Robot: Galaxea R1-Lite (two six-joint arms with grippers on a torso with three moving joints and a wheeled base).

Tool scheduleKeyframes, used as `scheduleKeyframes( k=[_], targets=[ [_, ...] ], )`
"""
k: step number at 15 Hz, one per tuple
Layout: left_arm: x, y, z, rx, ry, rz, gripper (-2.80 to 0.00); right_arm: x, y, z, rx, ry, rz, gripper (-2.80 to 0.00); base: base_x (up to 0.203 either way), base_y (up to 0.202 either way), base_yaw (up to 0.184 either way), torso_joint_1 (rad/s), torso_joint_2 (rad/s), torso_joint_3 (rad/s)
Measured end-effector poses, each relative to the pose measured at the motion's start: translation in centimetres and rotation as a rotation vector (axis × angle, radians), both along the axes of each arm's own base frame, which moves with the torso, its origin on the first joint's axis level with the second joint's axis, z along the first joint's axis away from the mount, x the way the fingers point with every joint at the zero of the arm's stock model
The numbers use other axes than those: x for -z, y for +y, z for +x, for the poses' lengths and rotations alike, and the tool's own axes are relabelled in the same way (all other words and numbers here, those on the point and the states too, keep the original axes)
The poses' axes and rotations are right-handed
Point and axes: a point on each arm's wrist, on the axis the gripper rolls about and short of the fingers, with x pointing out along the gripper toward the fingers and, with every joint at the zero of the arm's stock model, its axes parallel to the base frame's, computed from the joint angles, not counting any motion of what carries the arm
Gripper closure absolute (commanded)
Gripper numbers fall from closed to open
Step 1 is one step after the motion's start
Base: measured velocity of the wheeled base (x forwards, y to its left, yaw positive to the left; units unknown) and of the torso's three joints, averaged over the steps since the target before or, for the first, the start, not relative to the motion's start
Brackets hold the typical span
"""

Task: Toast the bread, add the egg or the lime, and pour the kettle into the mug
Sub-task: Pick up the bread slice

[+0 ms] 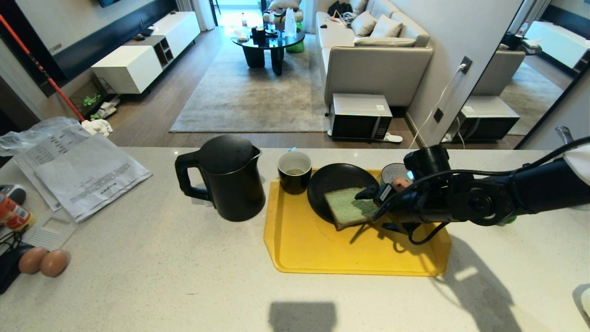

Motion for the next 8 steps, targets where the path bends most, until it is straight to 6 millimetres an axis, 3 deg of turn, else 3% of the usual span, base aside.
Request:
scheduleKeyframes(
  k=[8],
  targets=[
    [0.0, 0.0, 0.0, 0.0, 0.0, 0.0, 0.0, -0.2, 0.1, 1.2, 0.008, -0.015, 0.005, -2.8, 0.0, 0.0, 0.0, 0.0, 0.0, 0.0]
  ],
)
